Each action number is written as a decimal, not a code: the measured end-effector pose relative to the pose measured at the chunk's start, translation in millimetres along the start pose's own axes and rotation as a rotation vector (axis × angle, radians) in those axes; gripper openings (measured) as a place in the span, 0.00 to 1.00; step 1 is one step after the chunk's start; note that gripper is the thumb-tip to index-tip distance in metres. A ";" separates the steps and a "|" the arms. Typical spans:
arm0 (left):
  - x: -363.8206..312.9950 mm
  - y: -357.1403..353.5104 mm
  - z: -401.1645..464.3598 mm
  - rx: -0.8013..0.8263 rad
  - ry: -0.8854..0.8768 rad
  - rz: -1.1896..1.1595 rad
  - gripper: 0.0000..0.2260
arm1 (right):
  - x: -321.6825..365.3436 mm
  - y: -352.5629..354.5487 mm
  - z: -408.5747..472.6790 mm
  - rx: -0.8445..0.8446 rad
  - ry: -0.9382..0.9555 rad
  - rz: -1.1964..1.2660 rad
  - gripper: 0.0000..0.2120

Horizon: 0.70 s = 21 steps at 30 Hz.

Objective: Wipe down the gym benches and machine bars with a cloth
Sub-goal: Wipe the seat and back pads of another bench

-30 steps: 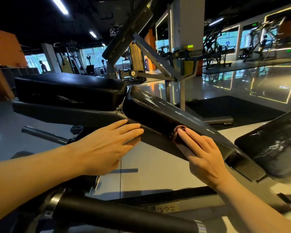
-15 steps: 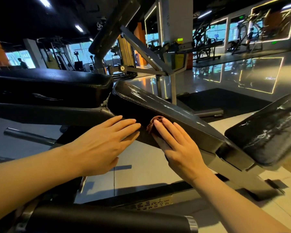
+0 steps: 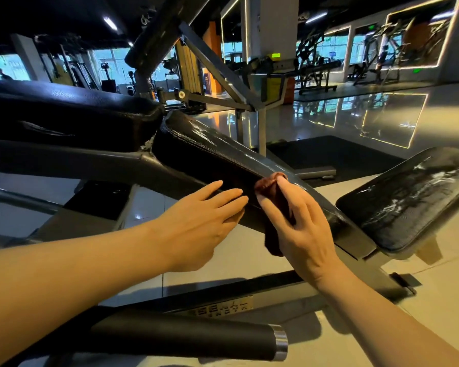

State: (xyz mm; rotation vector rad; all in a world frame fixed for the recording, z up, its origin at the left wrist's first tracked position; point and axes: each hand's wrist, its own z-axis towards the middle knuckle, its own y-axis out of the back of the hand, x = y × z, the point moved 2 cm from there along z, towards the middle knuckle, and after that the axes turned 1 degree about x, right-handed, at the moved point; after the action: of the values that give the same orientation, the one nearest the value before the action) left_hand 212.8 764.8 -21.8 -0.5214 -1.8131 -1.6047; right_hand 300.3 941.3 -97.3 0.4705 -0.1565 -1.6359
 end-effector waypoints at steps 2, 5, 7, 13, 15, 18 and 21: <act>-0.4 -2.1 -1.7 -0.077 -0.018 0.008 0.35 | 3.6 -3.7 12.8 0.032 -0.016 -0.004 0.29; 2.6 -4.3 0.5 -0.145 -0.003 0.055 0.37 | 5.1 -10.0 19.4 0.122 0.001 -0.038 0.32; 0.5 -6.8 2.4 -0.143 0.003 0.080 0.37 | 0.7 -10.1 13.4 0.147 0.006 -0.043 0.29; -2.5 -10.0 4.0 -0.136 0.026 0.117 0.39 | -35.8 1.9 -42.3 0.296 -0.018 -0.135 0.36; -3.4 -7.1 3.1 -0.148 0.043 0.109 0.39 | -45.0 7.2 -56.0 0.340 -0.067 -0.157 0.36; -7.2 -4.7 3.9 -0.175 0.043 0.088 0.38 | -44.7 14.9 -52.4 0.265 -0.186 -0.117 0.33; -7.7 -2.2 6.3 -0.256 0.057 0.026 0.37 | -24.2 13.6 -22.8 0.085 -0.155 -0.011 0.25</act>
State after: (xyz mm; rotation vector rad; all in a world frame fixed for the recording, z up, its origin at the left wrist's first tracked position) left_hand 215.4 771.5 -29.0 -0.6040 -1.5620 -1.8272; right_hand 323.0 967.2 -107.8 0.4094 -0.3405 -1.6814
